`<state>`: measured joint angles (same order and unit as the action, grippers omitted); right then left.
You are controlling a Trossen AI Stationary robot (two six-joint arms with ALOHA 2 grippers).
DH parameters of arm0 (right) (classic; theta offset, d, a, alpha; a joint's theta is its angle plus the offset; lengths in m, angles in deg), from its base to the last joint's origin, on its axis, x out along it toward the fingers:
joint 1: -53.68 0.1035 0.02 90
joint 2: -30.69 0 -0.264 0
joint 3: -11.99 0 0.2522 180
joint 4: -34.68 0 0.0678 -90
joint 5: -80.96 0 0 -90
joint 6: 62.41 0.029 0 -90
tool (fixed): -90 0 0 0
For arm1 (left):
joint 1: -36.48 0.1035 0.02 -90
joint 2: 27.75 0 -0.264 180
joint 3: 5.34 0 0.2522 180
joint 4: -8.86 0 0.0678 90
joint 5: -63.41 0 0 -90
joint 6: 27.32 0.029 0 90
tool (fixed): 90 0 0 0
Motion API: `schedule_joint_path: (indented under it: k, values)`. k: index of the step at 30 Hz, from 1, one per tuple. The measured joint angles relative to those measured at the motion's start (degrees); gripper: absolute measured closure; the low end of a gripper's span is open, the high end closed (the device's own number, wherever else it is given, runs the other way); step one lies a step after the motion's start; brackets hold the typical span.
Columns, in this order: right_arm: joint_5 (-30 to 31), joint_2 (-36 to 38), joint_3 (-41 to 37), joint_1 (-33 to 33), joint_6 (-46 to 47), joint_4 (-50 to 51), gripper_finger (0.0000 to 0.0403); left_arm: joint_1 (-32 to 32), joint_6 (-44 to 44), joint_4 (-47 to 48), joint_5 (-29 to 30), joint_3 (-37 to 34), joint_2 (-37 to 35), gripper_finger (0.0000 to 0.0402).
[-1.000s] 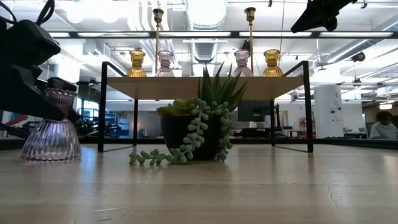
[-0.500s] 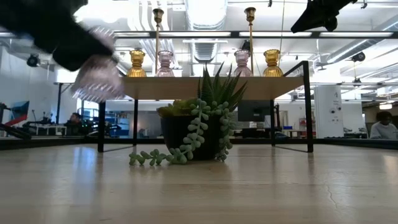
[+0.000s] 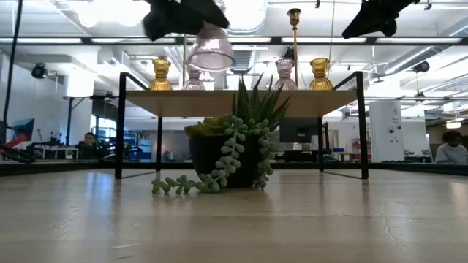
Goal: Pick & Place candle stick holders
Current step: Put the pink glass candle holder on the shelf
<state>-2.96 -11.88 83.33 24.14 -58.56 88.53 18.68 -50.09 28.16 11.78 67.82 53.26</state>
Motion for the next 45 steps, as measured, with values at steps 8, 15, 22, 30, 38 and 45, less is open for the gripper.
schedule_joint_path:
  k: [8, 15, 22, 30, 38, 45]
  values:
    - [0.0, 0.0, 0.0, 0.0, -1.1, 0.0, 0.0364, 4.5, 1.8, 1.7, 3.8, 7.1, 6.8, 0.0272]
    - [0.0, 0.0, 0.0, 0.0, -1.5, 0.0, 0.0365, 7.7, 2.0, 1.5, 3.8, 8.0, 7.4, 0.0272]
    - [0.0, 0.0, 0.0, 0.0, -2.0, 0.0, 0.0364, 9.3, 3.0, 1.3, 4.0, 7.9, 7.6, 0.0272]
    - [0.0, 0.0, 0.0, 0.0, -2.2, 0.0, 0.0364, 11.5, 4.8, -0.7, 2.6, 7.9, 9.0, 0.0272]
    - [0.0, 0.0, 0.0, 0.0, -2.6, 0.0, 0.0364, 13.9, 5.2, -1.5, -0.7, 7.8, 9.0, 0.0272]
    - [0.0, 0.0, 0.0, 0.0, -2.6, 0.0, 0.0364, 14.4, 6.3, -2.0, -2.3, 7.8, 9.0, 0.0272]
